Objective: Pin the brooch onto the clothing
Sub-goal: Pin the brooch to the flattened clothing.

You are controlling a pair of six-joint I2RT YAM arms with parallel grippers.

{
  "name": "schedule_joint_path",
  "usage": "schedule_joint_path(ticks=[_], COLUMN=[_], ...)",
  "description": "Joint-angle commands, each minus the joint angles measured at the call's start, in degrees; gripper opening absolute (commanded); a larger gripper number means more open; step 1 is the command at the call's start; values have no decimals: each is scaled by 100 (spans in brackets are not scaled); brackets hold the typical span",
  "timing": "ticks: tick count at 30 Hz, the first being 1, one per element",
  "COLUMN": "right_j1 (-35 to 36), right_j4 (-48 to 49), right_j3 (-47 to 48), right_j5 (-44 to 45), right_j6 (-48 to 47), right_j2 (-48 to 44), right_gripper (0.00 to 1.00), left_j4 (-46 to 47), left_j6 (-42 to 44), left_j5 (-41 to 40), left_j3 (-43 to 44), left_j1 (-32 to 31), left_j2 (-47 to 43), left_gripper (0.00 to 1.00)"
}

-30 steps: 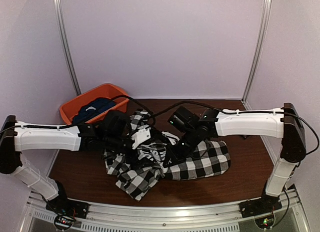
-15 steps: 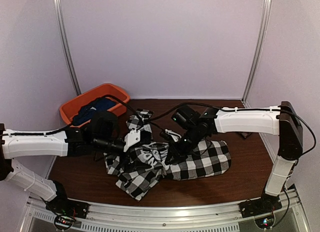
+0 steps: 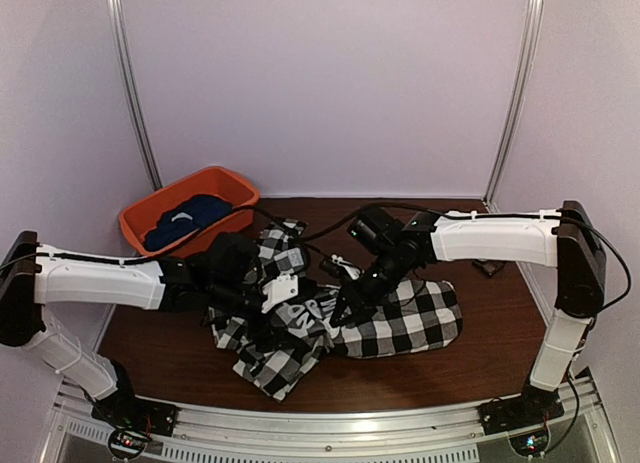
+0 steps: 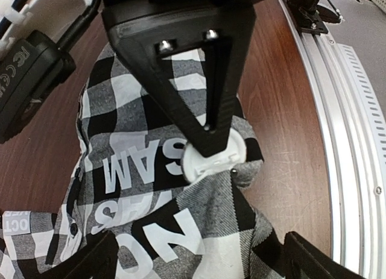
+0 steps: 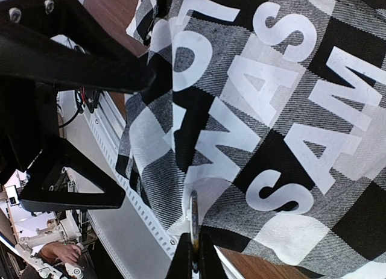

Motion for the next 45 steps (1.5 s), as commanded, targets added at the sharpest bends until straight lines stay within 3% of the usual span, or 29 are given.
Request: schedule_joint_path(ticks=[1,8,18,31,38,41,45], right_j1=[-21,-22,-25,-22,-21,-23,-21], right_j4=[-118,-90,-138,-91,-122,-141,-156], right_j3=[29,15,7,-58,-87,-85,-63], right_j5=[-126,-194,-205,-286,-301,-318,-303], right_j6=[-146,-111,-134,-155,-176,-207,-251], right_j2=[-134,-139,-229,-345,-415,-457,-521], right_gripper=[0,0,0,0,0,0,0], left_j4=[137,170,-104,-249,-296,-324,-438], left_j6=[-37,-112,-1,-88,-15,4,28], left_j5=[70,648,968,1001,1083,1087,1170], left_j3=[417,866,1034,1561,1584,1578,1627], left_j1=[94,94,100,104,101,107,100], left_j2=[234,740,1231,1845,1943,1966,2024], left_gripper=[96,96,88,56,48,33,31])
